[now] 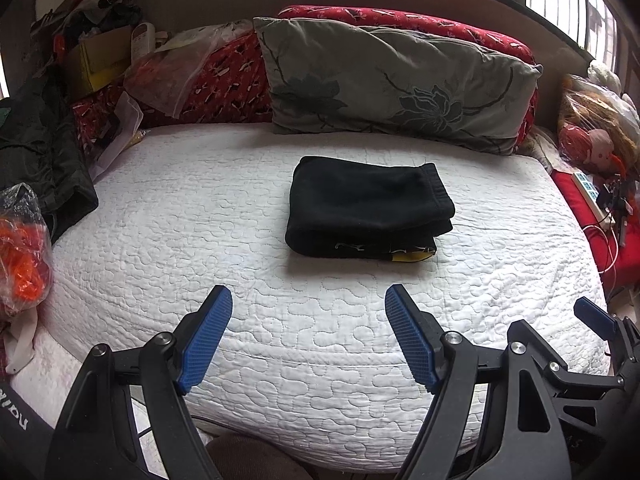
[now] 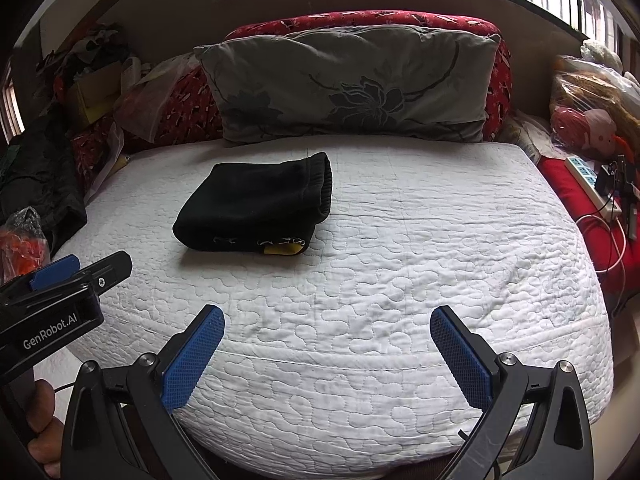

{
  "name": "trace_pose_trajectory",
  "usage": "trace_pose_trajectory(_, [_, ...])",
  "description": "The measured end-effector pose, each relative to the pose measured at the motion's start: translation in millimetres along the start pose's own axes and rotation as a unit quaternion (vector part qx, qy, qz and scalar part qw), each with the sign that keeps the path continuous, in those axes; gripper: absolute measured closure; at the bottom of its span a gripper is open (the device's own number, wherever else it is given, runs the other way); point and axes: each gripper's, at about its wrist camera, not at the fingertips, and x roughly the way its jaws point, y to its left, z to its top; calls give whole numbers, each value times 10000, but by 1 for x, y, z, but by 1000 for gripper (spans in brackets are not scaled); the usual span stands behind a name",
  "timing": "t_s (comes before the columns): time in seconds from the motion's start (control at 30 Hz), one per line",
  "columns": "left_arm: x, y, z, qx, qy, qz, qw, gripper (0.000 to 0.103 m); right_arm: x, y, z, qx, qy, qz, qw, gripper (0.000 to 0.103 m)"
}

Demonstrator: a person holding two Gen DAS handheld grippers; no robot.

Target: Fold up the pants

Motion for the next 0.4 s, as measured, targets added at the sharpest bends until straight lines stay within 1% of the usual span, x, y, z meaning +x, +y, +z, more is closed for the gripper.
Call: trace_pose_trajectory(0.4, [7, 1, 0, -47, 153, 45, 9999, 22, 4, -5, 1, 87, 46, -13, 10000, 0])
